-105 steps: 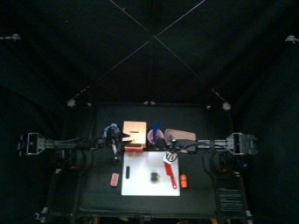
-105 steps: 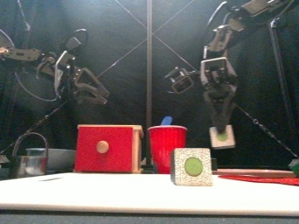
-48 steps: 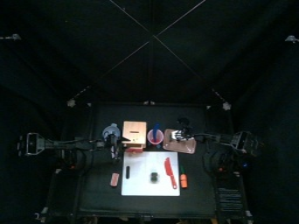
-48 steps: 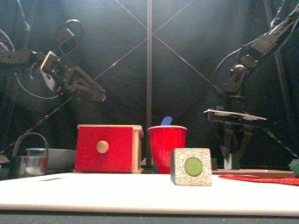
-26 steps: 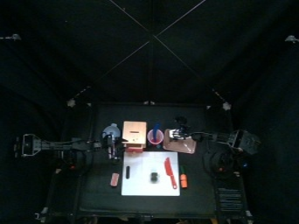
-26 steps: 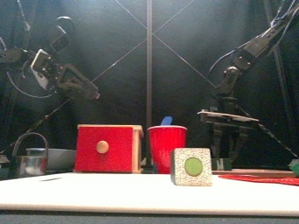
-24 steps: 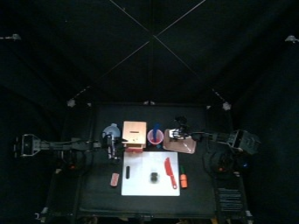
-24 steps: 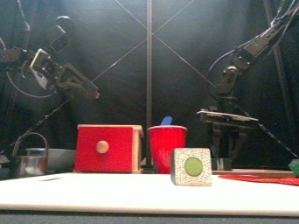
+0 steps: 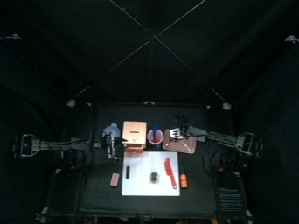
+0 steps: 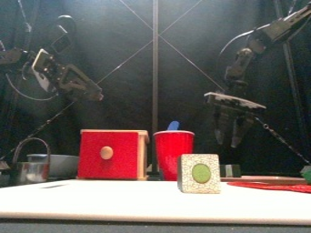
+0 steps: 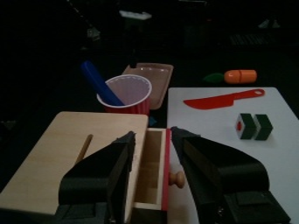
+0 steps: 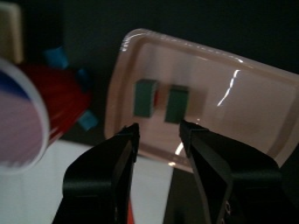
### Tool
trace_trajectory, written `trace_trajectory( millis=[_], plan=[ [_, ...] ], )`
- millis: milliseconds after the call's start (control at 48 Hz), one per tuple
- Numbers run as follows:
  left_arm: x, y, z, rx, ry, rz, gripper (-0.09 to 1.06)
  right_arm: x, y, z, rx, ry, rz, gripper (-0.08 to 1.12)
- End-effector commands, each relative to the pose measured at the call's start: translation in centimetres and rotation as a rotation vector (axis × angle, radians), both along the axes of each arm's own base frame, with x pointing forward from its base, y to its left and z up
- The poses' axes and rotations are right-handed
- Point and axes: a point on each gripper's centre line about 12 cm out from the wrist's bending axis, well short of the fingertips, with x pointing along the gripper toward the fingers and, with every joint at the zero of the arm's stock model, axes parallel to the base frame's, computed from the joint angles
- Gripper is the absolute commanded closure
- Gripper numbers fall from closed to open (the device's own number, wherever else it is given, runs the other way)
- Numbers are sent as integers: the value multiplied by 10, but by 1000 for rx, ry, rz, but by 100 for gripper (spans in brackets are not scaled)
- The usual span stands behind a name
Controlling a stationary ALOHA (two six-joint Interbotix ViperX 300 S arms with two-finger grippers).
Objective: Place sushi on board then cut the sushi with the knife then place the pieces on the plate
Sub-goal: Place the 4 sushi pieces on the plate
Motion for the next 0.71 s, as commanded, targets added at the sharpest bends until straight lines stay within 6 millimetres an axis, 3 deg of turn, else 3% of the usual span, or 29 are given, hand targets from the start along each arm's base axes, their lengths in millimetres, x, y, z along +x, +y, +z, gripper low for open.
trace_trajectory(
  millis=[21, 146, 312, 562, 708],
  plan=[
    [4, 3, 9, -5, -33, 12, 19, 23, 39, 30, -62, -56, 238, 25],
    [7, 5, 15, -14, -54, 24, 18, 50, 84, 36, -50, -62, 506, 25],
    [14, 8, 24, -39, -82, 45, 18, 90, 122, 31, -24, -45, 775, 25],
    [18, 15, 18, -133, -80, 114, 18, 125, 148, 10, -20, 56, 1073, 25],
    [22, 17, 22, -190, -102, 147, 18, 131, 159, -1, -5, 65, 1156, 25]
  ],
)
